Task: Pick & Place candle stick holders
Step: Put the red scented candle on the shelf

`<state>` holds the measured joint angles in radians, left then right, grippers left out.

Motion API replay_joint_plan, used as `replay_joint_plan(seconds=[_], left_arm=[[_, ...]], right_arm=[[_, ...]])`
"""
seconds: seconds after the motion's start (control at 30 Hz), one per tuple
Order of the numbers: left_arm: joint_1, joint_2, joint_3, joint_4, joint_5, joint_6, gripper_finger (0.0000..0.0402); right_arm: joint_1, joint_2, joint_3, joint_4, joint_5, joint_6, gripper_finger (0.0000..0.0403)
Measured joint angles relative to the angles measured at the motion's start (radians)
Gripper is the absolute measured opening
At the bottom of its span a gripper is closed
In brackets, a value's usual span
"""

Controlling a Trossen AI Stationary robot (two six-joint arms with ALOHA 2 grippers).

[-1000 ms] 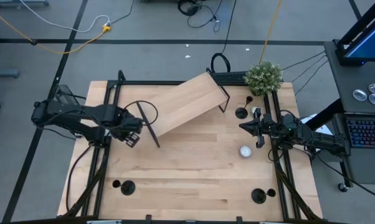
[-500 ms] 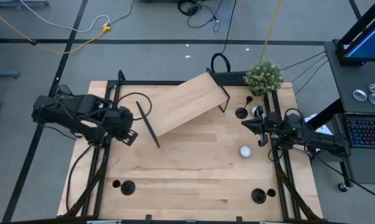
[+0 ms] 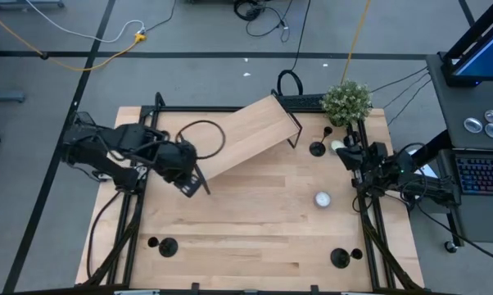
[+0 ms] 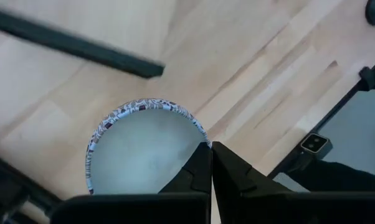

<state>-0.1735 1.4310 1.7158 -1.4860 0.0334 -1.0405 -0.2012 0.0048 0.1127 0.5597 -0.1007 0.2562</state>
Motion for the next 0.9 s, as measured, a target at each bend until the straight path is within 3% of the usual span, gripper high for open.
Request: replay_joint_plan(seconds=[0.2,0.43,0.6,0.73,0.9], left_arm=[[0.024,0.124,0.14,0.002,0.017,0.125,0.0],[0.053,0.254,0.288,0.001,0.027,0.249,0.0],[0.076,0.32,0.336,-0.002,0.028,0.323,0.0],[0.104,0.355,0.343,0.002,0.027,0.374,0.0],[0.134,0.382,0.343,0.015,0.036,0.424,0.0]], right_arm=[[0.0,0.0,0.0,-0.002,0.004,0.1,0.0004],[0.0,0.001,0.0,0.048,0.116,0.23,0.0004],[0.0,0.001,0.0,0.077,0.127,0.223,0.0004],[0.0,0.022,0.0,0.074,0.168,0.103,0.0004],[0.0,0.123,0.0,0.063,0.179,0.094,0.0004]])
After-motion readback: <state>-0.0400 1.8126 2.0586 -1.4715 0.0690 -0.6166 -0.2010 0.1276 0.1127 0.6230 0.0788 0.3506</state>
